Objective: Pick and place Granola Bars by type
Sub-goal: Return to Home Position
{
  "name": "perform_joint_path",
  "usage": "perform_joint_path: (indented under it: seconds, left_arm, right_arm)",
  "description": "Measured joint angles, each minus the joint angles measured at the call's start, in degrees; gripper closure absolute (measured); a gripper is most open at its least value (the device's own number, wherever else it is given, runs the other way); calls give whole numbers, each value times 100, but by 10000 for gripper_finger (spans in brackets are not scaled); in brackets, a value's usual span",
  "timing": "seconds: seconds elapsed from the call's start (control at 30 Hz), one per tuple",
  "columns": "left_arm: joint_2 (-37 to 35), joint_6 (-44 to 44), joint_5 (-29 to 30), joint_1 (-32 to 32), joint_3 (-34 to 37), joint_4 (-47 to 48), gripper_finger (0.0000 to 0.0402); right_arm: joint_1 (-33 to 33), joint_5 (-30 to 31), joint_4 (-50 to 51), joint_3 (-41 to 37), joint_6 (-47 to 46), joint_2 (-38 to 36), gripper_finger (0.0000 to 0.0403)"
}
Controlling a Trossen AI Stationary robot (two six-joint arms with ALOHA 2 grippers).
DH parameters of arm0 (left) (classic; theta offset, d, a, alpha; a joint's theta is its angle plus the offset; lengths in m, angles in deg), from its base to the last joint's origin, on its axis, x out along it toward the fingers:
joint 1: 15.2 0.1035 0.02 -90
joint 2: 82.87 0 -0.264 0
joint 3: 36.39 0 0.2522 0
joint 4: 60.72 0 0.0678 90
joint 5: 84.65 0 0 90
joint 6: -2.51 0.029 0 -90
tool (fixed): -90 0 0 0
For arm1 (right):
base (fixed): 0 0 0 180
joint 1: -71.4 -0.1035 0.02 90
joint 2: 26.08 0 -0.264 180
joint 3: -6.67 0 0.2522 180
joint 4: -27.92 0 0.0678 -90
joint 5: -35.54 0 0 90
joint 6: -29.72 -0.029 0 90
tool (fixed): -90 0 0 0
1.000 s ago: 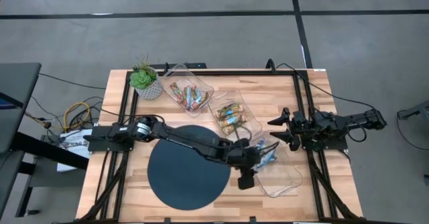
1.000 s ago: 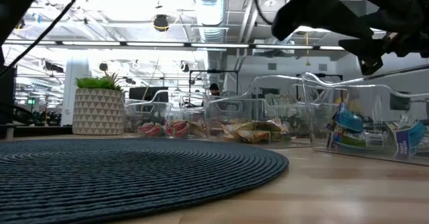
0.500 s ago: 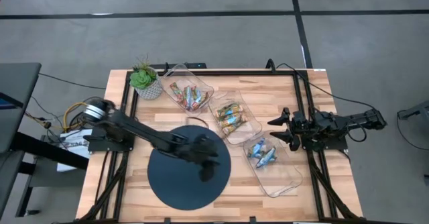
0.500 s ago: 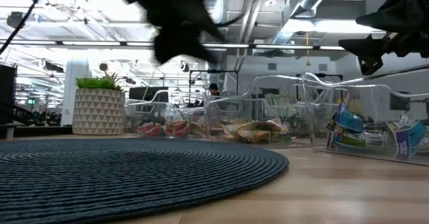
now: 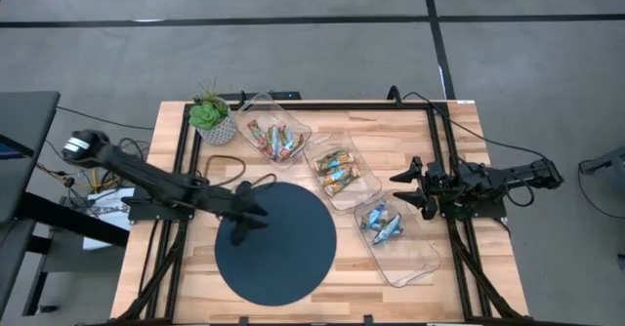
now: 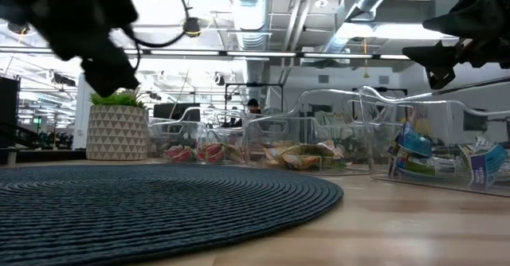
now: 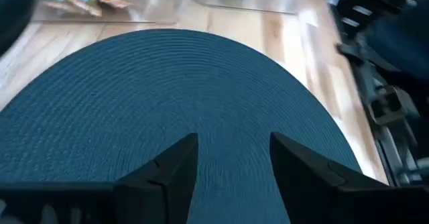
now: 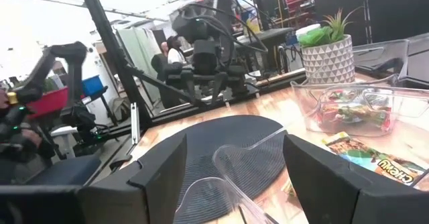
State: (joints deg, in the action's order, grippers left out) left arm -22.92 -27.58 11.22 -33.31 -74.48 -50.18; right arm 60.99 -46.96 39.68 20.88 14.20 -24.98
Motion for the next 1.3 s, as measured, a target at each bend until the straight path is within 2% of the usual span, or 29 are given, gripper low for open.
perform_joint_path:
  seconds: [0.2,0.43,0.67,1.07,1.3]
  left_arm:
    - [-1459,745,-217,33,820,30,223]
    - [-2753,1457,-223,37,1300,213,223]
    - [-3687,1767,-254,82,1638,335,223]
    - [-5220,2645,-251,375,1717,1377,223]
    - [-5949,2650,-202,474,1717,1779,223]
  right_arm:
    - [0,0,-2,2,0,0,159]
    - [0,0,-3,0,2,0,159]
    - [0,0,-4,0,2,0,159]
    - [0,3,-7,1,2,0,159]
    - [0,5,-7,2,2,0,159]
